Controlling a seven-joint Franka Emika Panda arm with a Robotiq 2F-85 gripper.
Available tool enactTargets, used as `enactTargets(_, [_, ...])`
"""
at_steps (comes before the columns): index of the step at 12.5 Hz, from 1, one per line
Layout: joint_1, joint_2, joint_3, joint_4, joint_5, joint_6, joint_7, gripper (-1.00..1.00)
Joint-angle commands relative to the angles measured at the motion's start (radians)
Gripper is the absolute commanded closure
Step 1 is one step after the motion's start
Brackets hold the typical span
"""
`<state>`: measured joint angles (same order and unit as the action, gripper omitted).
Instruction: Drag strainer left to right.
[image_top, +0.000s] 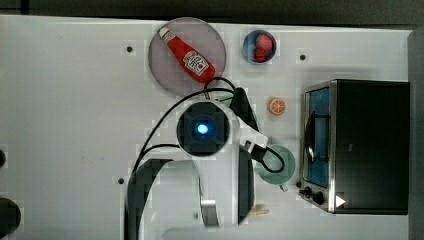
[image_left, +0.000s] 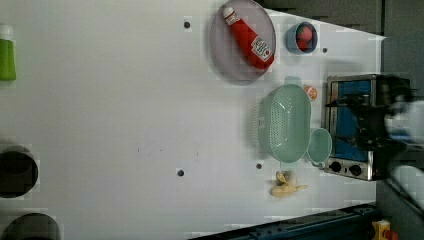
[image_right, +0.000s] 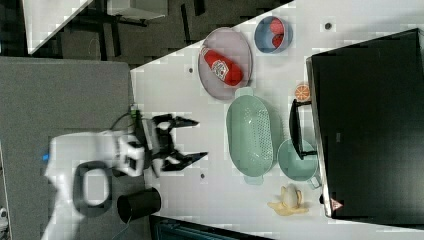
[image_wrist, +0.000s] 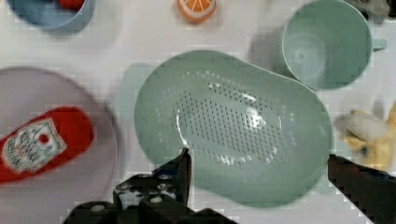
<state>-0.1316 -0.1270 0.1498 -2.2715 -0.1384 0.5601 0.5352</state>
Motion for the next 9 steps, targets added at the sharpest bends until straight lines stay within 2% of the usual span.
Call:
enactTargets(1, [-0.024,-0.062,-0.017,0.052,0.146,-0.139,-0.308,-1.00])
enactTargets(3, [-0.024,-0.136,-0.022,0.111,0.167,-0.206,-0.426,-1.00])
enactTargets(6, [-0.024,-0.204,-0.028,0.214,0.169,-0.441,-0.432,-1.00])
enactTargets(9, [-0.024,-0.217,-0.041,0.286,0.169,-0.526,-0.454,-1.00])
